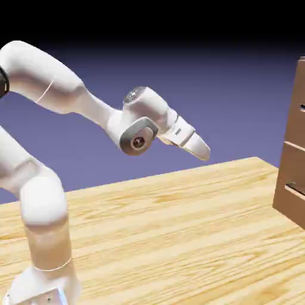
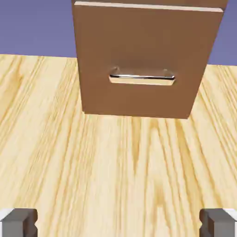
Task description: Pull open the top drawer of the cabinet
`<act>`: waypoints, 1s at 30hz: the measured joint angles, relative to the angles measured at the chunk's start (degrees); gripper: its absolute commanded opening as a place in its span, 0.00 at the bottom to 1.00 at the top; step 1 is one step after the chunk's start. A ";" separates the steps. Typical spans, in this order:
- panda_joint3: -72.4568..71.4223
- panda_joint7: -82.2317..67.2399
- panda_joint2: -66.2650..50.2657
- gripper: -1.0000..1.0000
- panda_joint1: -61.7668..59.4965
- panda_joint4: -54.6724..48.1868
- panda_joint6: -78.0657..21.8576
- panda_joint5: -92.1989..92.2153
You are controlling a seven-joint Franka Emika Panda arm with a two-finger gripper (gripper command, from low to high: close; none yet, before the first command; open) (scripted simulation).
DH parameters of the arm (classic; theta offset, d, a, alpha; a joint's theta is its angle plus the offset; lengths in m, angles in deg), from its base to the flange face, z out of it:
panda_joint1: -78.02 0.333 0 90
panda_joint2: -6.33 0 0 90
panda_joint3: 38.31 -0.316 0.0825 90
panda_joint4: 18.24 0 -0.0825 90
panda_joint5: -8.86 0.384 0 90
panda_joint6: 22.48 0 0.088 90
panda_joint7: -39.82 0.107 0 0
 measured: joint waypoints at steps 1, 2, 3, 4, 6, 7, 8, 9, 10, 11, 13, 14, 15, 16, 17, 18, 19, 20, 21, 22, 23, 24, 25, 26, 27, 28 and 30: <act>1.02 -2.49 -1.26 0.50 0.57 -1.21 -0.24 2.08; 2.03 -4.98 -2.52 0.50 1.15 -2.42 -0.47 4.17; 3.05 -7.48 -3.78 0.50 1.72 -3.63 -0.71 6.25; 4.07 -9.97 -5.04 0.50 2.29 -4.84 -0.95 8.34; 6.10 -14.95 -7.56 0.50 3.44 -7.27 -1.42 12.50; 7.12 -17.44 -8.82 0.50 4.01 -8.48 -1.66 14.59; 8.13 -19.93 -10.09 0.50 4.58 -9.69 -1.89 16.67; 9.15 -22.43 -11.35 0.50 5.15 -10.90 -2.13 18.75; 10.17 -24.92 -12.61 0.50 5.73 -12.11 -2.37 20.84; 11.18 -27.41 -13.87 0.50 6.30 -13.32 -2.61 22.92; 13.21 -32.39 -16.39 0.50 7.45 -15.74 -3.08 27.09; 14.23 -34.88 -17.65 0.50 8.02 -16.95 -3.32 29.17; 15.25 -37.38 -18.91 0.50 8.59 -18.16 -3.55 31.26; 16.26 -39.87 -20.17 0.50 9.17 -19.38 -3.79 33.34; 17.28 -42.36 -21.43 0.50 9.74 -20.59 -4.03 35.43; 18.30 -44.85 -22.69 0.50 10.32 -21.80 -4.26 37.51; 19.31 -47.34 -23.95 0.50 10.89 -23.01 -4.50 39.59; 20.33 -49.84 -25.21 0.50 11.40 -24.22 -4.74 41.68; 21.35 -52.33 -26.48 0.50 11.90 -25.43 -4.97 43.76; 22.36 -54.82 -27.74 0.50 12.50 -26.64 -5.21 45.84; 23.38 -57.31 -29.00 0.50 13.06 -27.85 -5.45 47.93; 24.40 -59.80 -30.26 0.50 13.63 -29.06 -5.68 50.01; 25.41 -62.29 -31.52 0.50 14.21 -30.27 -5.92 52.10; 26.43 -64.79 -32.78 0.50 14.79 -31.49 -6.16 54.18; 27.45 -67.28 -34.04 0.50 15.39 -32.70 -6.39 56.26; 28.46 -69.77 -35.30 0.50 15.97 -33.91 -6.63 58.35; 30.50 -74.75 -37.82 0.50 17.15 -36.33 -7.11 62.51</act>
